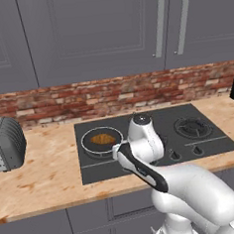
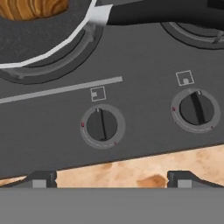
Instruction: Pick the croissant and place it on the pan. Then turn on the stove to warm the croissant.
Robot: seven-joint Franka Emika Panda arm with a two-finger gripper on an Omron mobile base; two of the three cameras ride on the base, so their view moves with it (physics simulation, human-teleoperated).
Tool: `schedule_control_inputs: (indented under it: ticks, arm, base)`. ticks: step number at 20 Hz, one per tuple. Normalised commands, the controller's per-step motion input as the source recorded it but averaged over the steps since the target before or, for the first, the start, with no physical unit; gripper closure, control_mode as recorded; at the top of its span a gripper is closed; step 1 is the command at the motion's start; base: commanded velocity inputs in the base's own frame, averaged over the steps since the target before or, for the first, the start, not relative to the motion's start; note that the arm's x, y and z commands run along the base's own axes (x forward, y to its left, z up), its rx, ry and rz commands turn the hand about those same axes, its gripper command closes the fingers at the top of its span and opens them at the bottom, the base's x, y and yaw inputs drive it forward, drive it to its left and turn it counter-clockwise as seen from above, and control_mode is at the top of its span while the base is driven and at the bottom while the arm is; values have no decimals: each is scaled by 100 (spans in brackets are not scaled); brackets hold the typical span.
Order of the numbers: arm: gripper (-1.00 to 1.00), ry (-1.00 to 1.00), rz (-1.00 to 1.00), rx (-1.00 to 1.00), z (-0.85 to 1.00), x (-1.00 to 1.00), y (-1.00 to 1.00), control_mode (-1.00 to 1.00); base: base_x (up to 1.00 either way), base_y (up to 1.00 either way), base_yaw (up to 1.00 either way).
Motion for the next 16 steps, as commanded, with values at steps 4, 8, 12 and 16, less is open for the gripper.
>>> schedule_control_inputs:
  ticks: [4, 8, 12, 16]
  arm:
    - [-100, 0, -1, 2, -7, 21, 0, -100]
    - [-100, 0, -3, 0, -6, 12, 0, -100]
    - [-100, 0, -5, 0, -11, 0, 0, -100]
    - [-100, 0, -6, 0, -8, 0, 0, -100]
  base:
    - [0, 0, 0]
    - [0, 0, 0]
    - [0, 0, 0]
    - [0, 0, 0]
